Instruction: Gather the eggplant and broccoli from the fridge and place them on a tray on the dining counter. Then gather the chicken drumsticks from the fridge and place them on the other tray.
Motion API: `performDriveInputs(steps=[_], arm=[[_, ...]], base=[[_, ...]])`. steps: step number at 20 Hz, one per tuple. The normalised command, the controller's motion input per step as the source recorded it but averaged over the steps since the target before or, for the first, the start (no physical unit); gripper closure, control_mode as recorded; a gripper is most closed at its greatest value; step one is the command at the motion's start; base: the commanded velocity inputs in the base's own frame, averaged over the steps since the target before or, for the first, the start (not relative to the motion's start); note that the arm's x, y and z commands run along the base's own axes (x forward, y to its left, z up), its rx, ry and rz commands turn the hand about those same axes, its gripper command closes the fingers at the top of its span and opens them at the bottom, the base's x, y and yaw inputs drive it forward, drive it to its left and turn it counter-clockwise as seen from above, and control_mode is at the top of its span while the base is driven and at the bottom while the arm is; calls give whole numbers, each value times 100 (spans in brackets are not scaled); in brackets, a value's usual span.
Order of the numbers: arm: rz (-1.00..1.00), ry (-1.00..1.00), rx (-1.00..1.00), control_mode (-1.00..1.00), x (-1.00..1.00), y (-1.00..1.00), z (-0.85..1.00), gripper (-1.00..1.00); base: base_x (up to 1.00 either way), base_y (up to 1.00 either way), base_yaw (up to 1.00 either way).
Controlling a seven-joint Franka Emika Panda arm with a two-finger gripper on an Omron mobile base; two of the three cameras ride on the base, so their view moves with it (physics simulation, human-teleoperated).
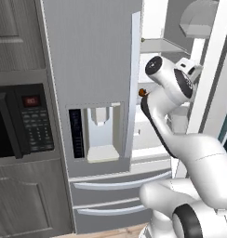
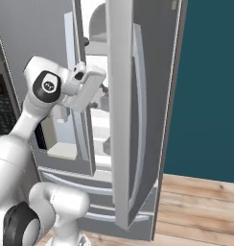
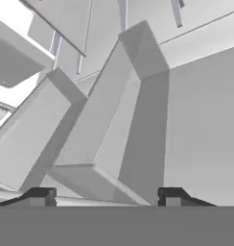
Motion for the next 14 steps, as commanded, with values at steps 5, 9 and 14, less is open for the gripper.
performDriveInputs(steps=[5, 9, 14], arm=[[-9, 3, 0, -100, -31, -95, 0, -100], [-7, 4, 0, -100, -16, -98, 0, -100], [-5, 3, 0, -100, -5, -96, 0, -100]], base=[[0, 0, 0], [0, 0, 0], [0, 0, 0]])
